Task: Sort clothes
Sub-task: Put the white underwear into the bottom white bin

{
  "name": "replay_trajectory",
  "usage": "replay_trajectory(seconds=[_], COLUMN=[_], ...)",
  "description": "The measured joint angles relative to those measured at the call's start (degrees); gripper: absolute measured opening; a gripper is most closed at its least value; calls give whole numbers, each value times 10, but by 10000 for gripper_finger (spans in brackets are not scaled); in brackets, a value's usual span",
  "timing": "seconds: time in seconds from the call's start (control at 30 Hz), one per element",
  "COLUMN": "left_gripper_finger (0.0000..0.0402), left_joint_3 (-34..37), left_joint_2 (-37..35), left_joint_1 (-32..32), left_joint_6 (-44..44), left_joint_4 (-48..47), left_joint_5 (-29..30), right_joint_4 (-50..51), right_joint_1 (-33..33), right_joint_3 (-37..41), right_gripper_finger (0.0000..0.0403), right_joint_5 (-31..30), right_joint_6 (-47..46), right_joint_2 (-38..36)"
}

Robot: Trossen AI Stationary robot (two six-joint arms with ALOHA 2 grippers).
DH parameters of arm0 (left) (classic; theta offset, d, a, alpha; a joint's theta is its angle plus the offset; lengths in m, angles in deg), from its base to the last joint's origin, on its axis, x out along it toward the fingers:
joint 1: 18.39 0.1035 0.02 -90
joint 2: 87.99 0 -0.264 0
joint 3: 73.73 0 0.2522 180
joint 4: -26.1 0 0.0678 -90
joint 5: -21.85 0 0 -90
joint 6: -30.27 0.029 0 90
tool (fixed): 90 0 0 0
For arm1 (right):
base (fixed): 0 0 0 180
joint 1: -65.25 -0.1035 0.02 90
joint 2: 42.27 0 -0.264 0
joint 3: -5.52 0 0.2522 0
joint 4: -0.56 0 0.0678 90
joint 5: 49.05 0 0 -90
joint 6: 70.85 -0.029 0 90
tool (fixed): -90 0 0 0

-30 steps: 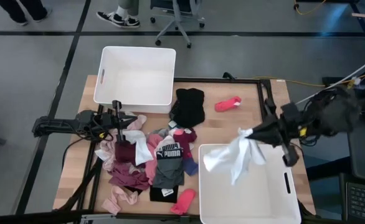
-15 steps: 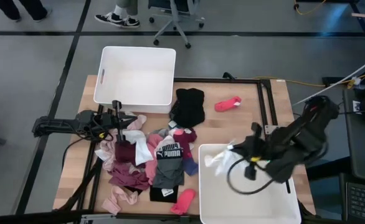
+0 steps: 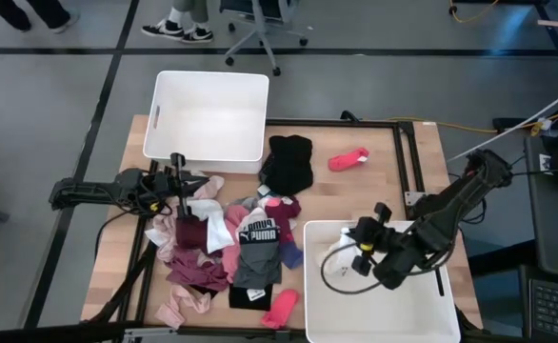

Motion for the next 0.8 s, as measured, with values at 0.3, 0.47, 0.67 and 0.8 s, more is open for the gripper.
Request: replay_trajectory(seconds=[0.3, 0.47, 0.67, 0.8], left_gripper_finger=[11, 11, 11, 11], left_joint_3=[0, 0, 0, 0], left_joint_2=[0, 0, 0, 0], left_joint_1=[0, 0, 0, 0], left_joint_6=[-2, -2, -2, -2], left_joint_4=[0, 0, 0, -3], left_joint_5=[0, 0, 0, 0], right_joint_4=[-6, -3, -4, -18], right_joint_1=[53, 94, 144, 181], right_joint_3=[3, -9, -81, -119], right_gripper_finger=[135, 211, 258, 266], right_joint_5=[123, 240, 288, 232], right_joint_6=[-48, -47, 21, 125], right_joint_2=[-1, -20, -29, -29])
